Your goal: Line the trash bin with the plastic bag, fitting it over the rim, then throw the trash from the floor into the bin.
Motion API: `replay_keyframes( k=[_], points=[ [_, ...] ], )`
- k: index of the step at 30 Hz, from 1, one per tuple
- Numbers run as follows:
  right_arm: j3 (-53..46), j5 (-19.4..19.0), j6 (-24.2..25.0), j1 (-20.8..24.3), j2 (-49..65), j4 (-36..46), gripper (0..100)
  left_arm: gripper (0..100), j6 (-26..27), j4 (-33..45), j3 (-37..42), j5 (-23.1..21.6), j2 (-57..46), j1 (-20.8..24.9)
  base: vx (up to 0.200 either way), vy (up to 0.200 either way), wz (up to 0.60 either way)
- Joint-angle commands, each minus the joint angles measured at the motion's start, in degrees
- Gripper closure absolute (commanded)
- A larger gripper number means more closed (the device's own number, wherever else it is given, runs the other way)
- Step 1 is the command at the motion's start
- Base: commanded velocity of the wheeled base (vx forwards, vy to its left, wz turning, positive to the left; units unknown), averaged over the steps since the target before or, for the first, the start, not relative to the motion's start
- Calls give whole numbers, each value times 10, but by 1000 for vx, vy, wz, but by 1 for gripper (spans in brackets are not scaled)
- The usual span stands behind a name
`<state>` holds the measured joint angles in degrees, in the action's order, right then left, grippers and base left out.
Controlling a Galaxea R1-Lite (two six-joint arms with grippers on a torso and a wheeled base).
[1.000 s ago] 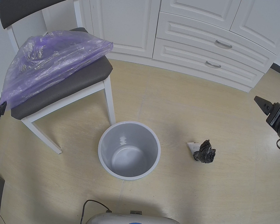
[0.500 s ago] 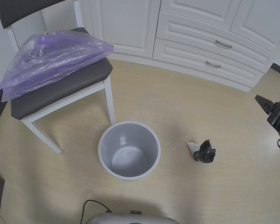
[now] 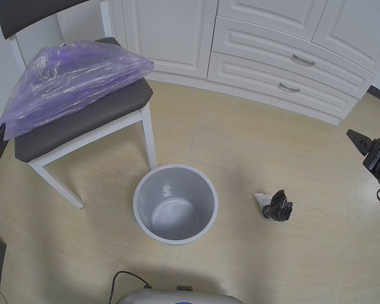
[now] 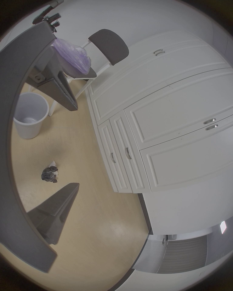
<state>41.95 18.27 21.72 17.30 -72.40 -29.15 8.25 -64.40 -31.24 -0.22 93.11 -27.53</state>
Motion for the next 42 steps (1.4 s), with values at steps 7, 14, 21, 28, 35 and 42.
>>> replay_keyframes(
  k=[7,14,21,28,35,42],
  points=[
    [-3,-2,0,0,4,0,0,0,1,0,-7,-2,58,-5,0,0,0],
    [-4,-3,0,-1,3,0,0,0,0,0,-17,-1,70,-10,0,0,0],
    [-4,-3,1,-1,3,0,0,0,-2,-1,-25,-1,76,-12,0,0,0],
    [-4,-3,1,-1,3,0,0,0,-15,-23,-31,-7,89,-15,0,0,0],
    [-4,-3,1,-1,6,-3,0,0,-18,-120,-29,-28,125,-15,0,0,0],
    [-17,-3,-4,-1,4,-41,0,0,-32,-208,-25,-57,155,-15,0,0,0]
  ],
)
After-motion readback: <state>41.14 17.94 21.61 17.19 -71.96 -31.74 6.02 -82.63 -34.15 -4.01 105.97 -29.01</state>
